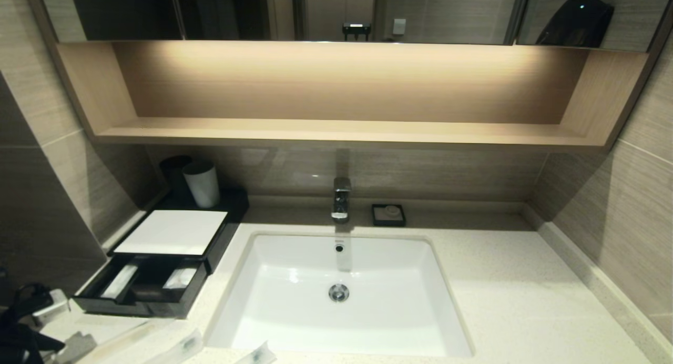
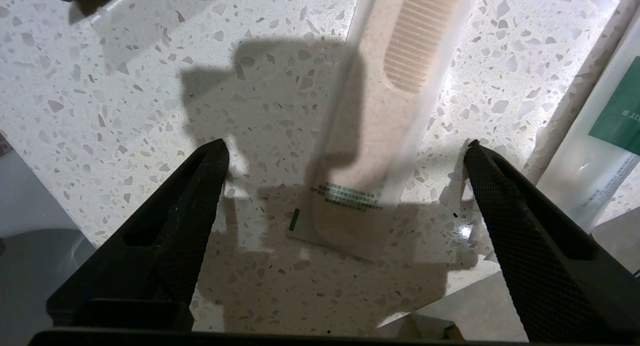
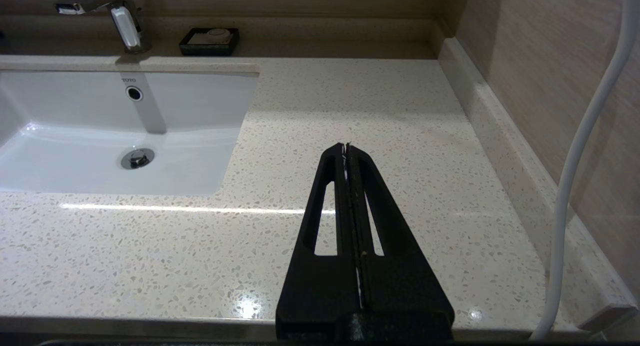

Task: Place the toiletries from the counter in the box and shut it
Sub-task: Pick up the bathroom toiletry

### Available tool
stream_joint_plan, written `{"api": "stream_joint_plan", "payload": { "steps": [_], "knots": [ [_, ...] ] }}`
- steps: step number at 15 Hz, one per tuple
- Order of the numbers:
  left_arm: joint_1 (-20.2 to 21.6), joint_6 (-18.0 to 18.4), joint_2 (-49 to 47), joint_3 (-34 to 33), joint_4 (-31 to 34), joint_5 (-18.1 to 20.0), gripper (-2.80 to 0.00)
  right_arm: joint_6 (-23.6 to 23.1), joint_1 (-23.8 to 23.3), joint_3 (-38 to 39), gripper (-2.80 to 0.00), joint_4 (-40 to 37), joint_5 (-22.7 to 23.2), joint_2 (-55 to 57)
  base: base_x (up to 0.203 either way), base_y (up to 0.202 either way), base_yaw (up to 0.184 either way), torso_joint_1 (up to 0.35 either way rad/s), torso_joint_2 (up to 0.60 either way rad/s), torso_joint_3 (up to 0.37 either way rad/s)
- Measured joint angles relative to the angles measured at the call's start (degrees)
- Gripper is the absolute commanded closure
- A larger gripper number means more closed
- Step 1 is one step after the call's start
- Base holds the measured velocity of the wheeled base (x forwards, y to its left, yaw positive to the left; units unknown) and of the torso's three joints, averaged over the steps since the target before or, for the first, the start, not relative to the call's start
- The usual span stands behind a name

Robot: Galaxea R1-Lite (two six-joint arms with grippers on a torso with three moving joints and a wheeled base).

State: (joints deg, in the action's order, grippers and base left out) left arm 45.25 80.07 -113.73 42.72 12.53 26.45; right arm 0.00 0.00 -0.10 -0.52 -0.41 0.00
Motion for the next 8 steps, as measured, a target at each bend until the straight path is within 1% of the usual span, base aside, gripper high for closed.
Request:
{"api": "stream_joint_plan", "payload": {
  "steps": [8],
  "knots": [
    [0.0, -0.02, 0.05, -0.11, -0.05, -0.05, -2.8, 0.0, 0.0, 0.0, 0.0, 0.0, -0.02, 0.0, 0.0, 0.0, 0.0, 0.0, 0.0, 0.0]
  ]
}}
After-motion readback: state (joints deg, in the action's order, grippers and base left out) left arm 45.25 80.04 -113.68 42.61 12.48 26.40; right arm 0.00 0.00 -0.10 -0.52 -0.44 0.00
